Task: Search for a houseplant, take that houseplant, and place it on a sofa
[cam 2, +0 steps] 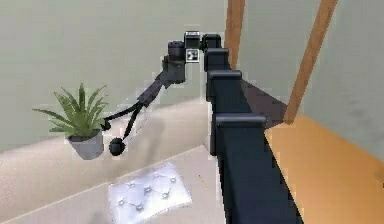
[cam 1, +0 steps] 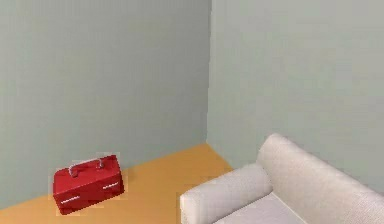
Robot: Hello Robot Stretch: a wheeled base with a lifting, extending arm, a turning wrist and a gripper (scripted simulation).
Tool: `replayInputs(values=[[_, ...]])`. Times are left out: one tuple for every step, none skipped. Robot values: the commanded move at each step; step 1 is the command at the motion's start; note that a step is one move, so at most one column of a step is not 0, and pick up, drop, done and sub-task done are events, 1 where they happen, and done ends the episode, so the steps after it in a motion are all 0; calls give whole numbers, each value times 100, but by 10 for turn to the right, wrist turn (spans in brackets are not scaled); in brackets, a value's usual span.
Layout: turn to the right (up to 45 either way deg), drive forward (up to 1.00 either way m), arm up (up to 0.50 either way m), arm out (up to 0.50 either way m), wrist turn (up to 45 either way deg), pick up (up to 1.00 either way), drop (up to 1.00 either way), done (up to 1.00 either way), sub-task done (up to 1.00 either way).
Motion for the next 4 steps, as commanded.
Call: replayInputs(values=[[0, 0, 0, 0, 390, 0, 0, 0, 0], [0, 0, -40, 0, 0, 0, 0, 0, 0], [0, 0, -32, 0, 0, 0, 0, 0, 0], [0, 0, 0, 0, 0, 0, 100, 0, 0]])
